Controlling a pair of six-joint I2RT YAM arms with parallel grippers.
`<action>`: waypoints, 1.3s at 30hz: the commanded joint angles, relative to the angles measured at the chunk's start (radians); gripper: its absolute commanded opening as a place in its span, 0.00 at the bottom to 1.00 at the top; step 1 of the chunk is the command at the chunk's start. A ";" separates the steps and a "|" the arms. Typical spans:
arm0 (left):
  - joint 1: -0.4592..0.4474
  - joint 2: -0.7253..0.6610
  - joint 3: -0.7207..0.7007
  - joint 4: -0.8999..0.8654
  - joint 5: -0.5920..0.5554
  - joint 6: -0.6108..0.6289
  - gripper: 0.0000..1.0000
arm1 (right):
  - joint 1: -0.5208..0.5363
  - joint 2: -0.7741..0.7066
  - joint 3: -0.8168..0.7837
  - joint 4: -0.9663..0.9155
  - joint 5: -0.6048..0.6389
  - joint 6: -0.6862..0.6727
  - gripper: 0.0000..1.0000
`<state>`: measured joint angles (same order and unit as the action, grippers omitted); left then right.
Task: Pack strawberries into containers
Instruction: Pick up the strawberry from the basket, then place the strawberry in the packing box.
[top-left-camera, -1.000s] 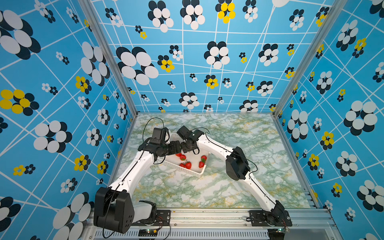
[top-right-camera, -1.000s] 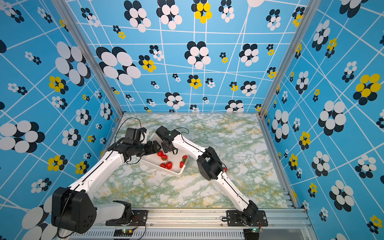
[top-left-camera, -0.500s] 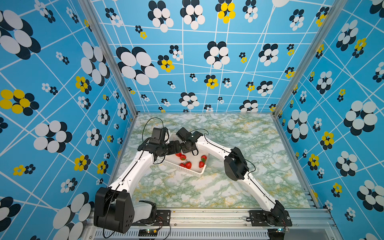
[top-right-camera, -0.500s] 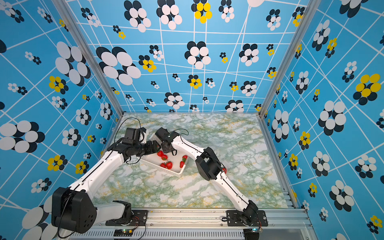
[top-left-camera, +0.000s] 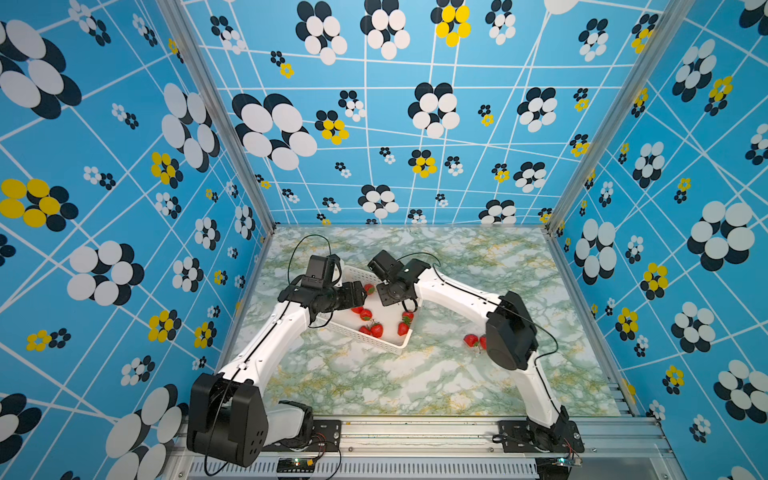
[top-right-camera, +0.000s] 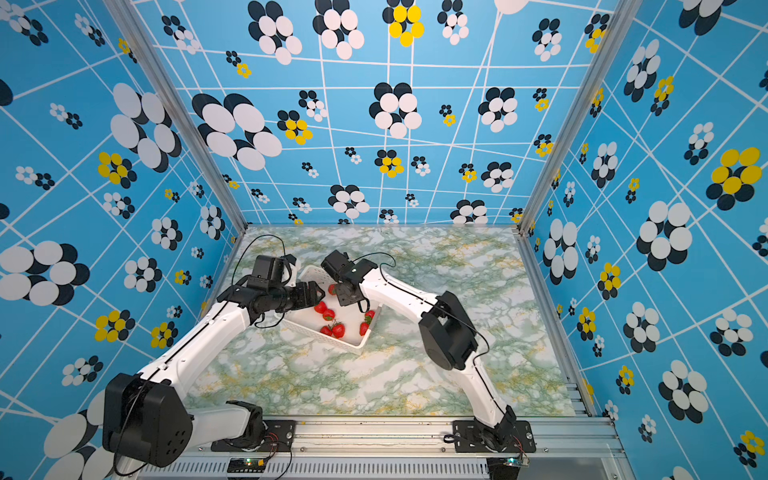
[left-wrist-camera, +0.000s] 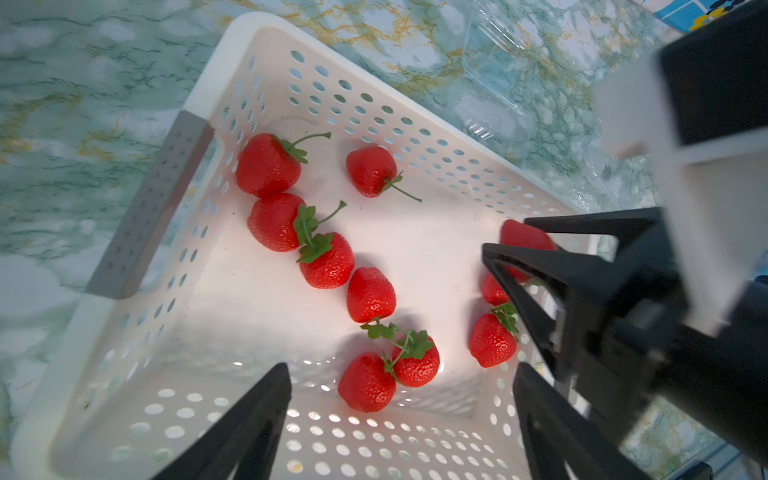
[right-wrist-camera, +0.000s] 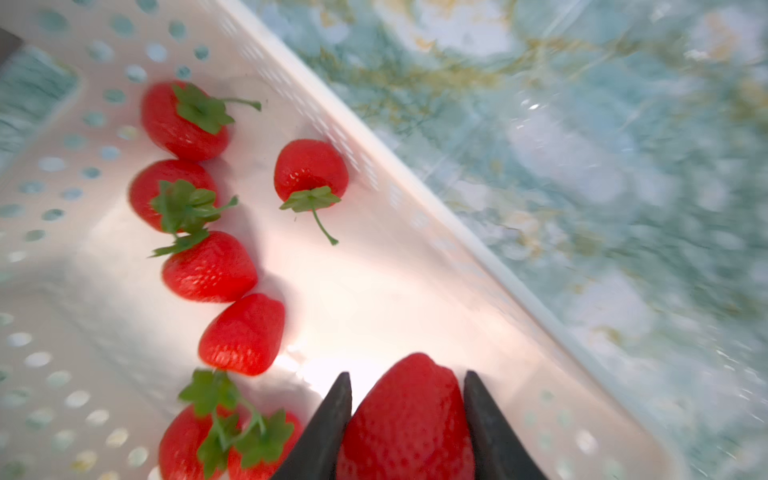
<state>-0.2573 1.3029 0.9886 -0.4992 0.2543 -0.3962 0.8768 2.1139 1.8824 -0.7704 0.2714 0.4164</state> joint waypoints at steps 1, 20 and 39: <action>-0.078 0.044 0.084 -0.004 -0.017 0.017 0.86 | -0.011 -0.183 -0.163 0.023 0.099 0.054 0.31; -0.373 0.339 0.394 -0.031 -0.056 -0.001 0.85 | -0.299 -0.570 -0.927 0.205 0.069 0.162 0.33; -0.381 0.361 0.420 -0.053 -0.079 0.001 0.84 | -0.317 -0.586 -1.022 0.245 0.050 0.186 0.35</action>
<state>-0.6361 1.6485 1.3762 -0.5285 0.1860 -0.3996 0.5667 1.5230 0.8749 -0.5396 0.3309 0.5804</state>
